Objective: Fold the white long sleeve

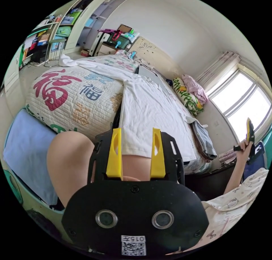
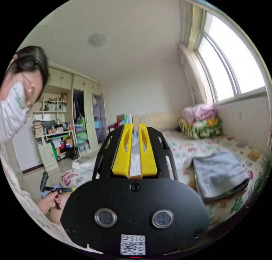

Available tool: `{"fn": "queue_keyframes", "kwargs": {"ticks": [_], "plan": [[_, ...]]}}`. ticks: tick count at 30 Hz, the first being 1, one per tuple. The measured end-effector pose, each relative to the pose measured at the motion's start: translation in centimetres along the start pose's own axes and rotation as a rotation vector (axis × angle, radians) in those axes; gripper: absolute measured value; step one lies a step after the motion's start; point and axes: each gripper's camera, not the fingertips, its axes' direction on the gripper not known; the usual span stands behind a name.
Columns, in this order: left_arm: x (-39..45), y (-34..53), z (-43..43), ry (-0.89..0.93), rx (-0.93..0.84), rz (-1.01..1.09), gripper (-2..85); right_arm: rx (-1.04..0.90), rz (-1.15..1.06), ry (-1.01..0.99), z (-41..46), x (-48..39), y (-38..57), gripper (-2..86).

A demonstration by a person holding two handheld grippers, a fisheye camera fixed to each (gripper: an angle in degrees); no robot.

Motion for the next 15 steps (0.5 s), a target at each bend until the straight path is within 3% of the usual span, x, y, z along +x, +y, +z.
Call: {"fn": "queue_keyframes", "kwargs": {"ticks": [2,5,8,15], "plan": [[-0.2,-0.1,0.9,-0.061,-0.038,-0.004,16.2,-0.347,0.172,-0.072,8.2,6.4,2.6,7.3],[-0.5,-0.3,2.4,-0.078,-0.115,-0.006,13.9,-0.578,0.397,-0.047,15.2,13.3,7.9,9.9],[-0.6,-0.2,2.7,-0.033,-0.162,0.024,6.8,-0.782,0.385,0.106,19.7,15.0,11.7,11.8],[-1.4,0.1,3.6,-0.035,-0.215,-0.017,10.3,-1.018,0.314,0.181,26.7,13.9,13.2,13.1]]}}
